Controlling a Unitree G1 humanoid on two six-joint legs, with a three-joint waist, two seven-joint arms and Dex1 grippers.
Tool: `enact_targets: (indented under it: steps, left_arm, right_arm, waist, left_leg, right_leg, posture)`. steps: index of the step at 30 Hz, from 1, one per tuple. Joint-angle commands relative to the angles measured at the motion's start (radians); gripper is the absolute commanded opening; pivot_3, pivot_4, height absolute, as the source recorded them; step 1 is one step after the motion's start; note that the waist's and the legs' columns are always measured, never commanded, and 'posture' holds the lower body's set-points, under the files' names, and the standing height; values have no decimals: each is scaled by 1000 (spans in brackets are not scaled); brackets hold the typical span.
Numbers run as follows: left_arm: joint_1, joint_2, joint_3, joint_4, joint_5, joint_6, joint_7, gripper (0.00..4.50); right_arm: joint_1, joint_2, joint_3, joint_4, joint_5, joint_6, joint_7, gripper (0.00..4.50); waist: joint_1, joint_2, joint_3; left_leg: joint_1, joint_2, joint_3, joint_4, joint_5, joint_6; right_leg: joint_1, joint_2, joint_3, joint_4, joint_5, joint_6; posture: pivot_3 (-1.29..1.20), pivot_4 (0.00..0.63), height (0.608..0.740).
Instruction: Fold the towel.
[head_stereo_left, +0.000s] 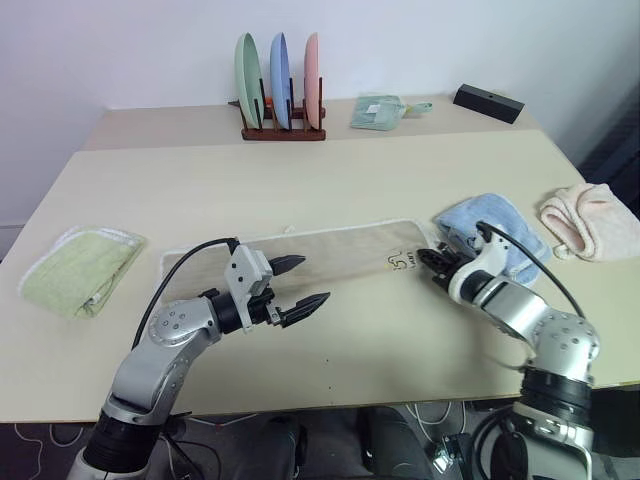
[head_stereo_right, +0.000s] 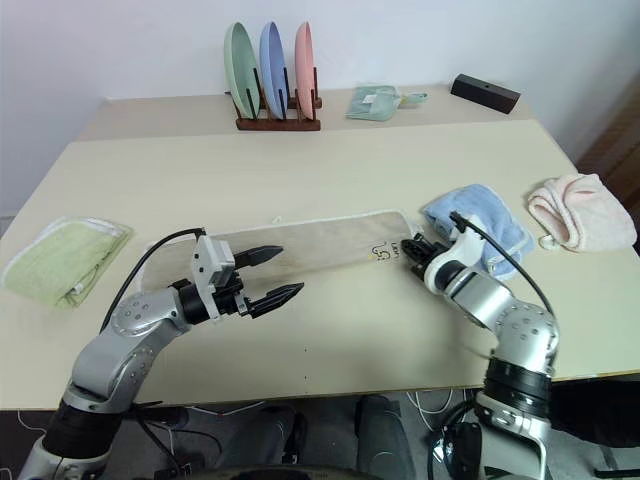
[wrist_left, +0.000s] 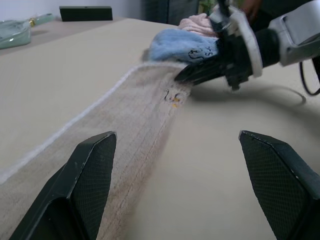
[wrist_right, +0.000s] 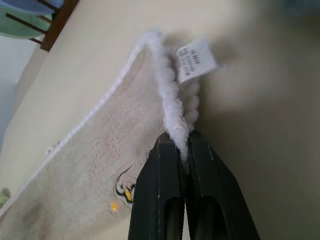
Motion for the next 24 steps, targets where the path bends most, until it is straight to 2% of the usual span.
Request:
enact_targets:
  steps: [1, 5, 8, 12, 14, 19, 24]
  left_arm:
    - [-21, 9, 25, 8, -4, -29, -17, 4008]
    - [-30, 16, 34, 32, -3, -35, -29, 4008]
    - [-39, 18, 38, 44, -1, -40, -32, 4008]
    - [-42, 21, 44, 47, 2, -41, -32, 4008]
    - [-43, 21, 45, 47, 4, -39, -31, 4008]
    - [-27, 17, 52, 22, 8, -35, -9, 4008]
    - [7, 26, 69, -15, 2, -24, 16, 4008]
  right_arm:
    - [38, -118, -52, -112, 63, 21, 55, 24]
    - [31, -262, -14, -168, 37, 14, 178, 24]
    - [-31, -378, 122, -233, -55, 1, 328, 24]
    - [-126, -450, 335, -283, -181, -32, 513, 24]
    - [-164, -453, 431, -290, -241, -49, 586, 24]
    - [-258, -312, 728, -174, -455, -117, 665, 24]
    - [-270, -226, 806, -97, -578, -161, 716, 24]
  waist:
    - [-1, 0, 0]
    - [-4, 1, 1]
    - [-6, 2, 2]
    - [-3, 1, 2]
    - [-2, 0, 3]
    - [12, -3, 4]
    - [16, -3, 5]
  left_leg:
    - [0, 0, 0, 0, 0, 0]
    - [0, 0, 1, 0, 0, 1]
    - [0, 1, 1, 0, 0, 1]
    - [0, 1, 1, 0, 0, 1]
    - [0, 1, 0, 0, 0, 1]
    - [-2, 0, -1, 0, 0, 0]
    - [-2, 0, -1, -1, 1, -2]
  right_leg:
    - [0, 0, 0, 0, 0, 0]
    - [0, 0, 0, -1, 0, 0]
    - [0, 0, 0, -1, 0, 0]
    - [1, 0, -1, -1, -1, 1]
    - [1, 0, -1, -2, -1, 1]
    - [0, -1, -2, -3, 0, 1]
    - [-1, -1, -2, -3, 0, 1]
  posture:
    - [0, 150, 721]
    - [0, 150, 721]
    - [0, 150, 721]
    - [0, 150, 721]
    - [0, 150, 721]
    - [0, 150, 721]
    - [0, 150, 721]
